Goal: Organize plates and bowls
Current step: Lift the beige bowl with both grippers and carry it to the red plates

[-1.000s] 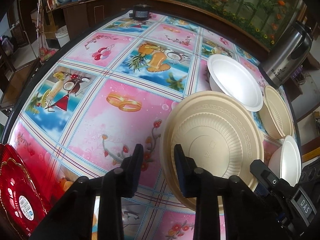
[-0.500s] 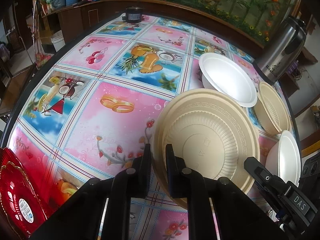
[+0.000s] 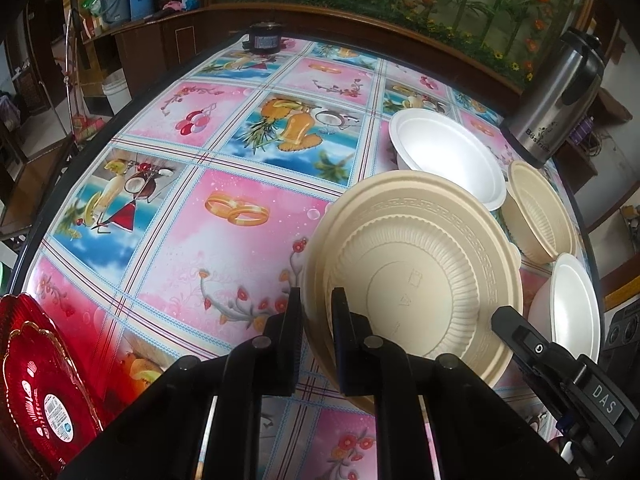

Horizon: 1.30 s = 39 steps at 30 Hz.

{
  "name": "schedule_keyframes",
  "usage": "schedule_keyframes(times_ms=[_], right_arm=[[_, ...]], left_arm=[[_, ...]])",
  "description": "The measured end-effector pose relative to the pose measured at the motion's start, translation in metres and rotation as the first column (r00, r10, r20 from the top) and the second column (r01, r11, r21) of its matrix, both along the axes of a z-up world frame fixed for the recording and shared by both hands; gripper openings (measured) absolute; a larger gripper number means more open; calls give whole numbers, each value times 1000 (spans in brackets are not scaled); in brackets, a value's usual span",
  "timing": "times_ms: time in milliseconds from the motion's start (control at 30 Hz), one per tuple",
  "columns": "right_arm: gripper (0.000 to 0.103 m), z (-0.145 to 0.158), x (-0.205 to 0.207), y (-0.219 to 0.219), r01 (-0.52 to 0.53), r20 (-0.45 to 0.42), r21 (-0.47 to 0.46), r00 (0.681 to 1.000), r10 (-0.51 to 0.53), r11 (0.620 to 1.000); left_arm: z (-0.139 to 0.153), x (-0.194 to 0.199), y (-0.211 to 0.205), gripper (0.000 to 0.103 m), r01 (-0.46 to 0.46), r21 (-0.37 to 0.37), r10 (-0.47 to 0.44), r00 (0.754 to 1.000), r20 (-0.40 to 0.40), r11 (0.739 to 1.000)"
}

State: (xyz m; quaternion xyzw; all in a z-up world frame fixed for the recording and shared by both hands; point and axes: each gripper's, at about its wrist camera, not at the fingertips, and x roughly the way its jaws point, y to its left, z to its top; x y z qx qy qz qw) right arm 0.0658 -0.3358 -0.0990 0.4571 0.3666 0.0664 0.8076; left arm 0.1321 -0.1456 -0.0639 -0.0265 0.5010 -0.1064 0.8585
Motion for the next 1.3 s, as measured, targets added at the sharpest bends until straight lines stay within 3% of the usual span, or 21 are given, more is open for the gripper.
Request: schedule_keyframes(times_ms=[733, 1300], right_arm=[[14, 33, -66, 30, 2, 114, -30, 993, 1, 1000], [14, 61, -82, 89, -77, 145, -92, 985, 89, 993]], left_arm=[[29, -71, 29, 12, 70, 22, -72, 984, 164, 997], [41, -111, 94, 13, 20, 0, -19, 970, 240, 1000]])
